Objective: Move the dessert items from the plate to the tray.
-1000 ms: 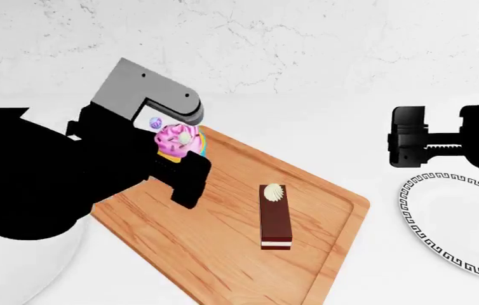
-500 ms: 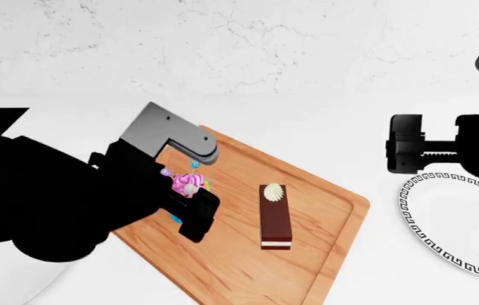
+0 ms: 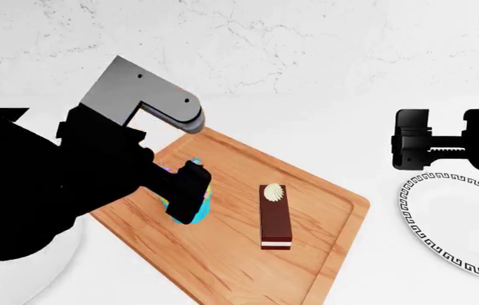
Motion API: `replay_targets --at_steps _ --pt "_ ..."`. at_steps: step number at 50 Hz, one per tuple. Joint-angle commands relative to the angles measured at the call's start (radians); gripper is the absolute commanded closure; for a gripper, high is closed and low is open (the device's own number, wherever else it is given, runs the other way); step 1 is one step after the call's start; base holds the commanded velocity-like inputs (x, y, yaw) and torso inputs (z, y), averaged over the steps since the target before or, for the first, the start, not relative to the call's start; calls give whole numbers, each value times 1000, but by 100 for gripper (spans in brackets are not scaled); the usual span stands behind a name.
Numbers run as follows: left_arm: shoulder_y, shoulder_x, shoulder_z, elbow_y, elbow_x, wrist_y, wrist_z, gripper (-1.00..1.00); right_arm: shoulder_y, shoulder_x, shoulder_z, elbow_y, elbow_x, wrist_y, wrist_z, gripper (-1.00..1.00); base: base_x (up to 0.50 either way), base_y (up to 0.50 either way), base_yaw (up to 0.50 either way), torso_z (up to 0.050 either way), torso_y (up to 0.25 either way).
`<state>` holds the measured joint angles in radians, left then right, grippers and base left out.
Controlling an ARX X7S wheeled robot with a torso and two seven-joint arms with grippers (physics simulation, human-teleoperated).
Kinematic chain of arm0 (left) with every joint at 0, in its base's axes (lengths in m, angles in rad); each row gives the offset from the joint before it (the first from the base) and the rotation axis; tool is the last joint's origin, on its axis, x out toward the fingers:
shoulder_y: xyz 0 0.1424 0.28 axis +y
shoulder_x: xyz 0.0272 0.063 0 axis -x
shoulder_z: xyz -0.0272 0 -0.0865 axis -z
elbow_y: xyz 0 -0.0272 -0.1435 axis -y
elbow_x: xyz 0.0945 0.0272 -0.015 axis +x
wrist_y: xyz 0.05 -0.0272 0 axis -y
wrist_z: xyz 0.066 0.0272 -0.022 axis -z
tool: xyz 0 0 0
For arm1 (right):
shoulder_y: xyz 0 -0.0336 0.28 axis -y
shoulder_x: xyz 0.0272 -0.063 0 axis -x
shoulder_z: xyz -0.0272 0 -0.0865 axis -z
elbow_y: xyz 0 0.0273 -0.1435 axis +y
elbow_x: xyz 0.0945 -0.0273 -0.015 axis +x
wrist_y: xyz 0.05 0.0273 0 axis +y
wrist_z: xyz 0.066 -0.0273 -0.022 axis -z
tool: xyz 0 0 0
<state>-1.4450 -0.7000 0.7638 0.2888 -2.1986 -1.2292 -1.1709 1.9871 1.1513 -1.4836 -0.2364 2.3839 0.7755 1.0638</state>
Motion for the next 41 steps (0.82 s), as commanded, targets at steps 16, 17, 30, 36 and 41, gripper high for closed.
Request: replay_targets --at_steps 16,17,30,36,41 --pt "-374 -240 -42 65 -372 67 -187 -100 119 20 63 3 82 90 48 -100 0 0 0 0 0" --pt "-386 -243 -46 53 -371 60 -183 -100 122 22 68 0 79 90 44 -100 0 0 0 0 0" --pt "-374 -249 -158 -31 -250 15 -61 -100 171 40 124 17 107 165 -37 -100 0 0 0 0 0" --pt "-303 -284 -198 -7 -218 30 -20 -100 201 52 151 -1 112 197 -40 -100 0 0 0 0 0" --pt "-309 -304 -199 -5 -230 28 -21 -100 217 51 168 0 120 208 -39 -100 0 0 0 0 0"
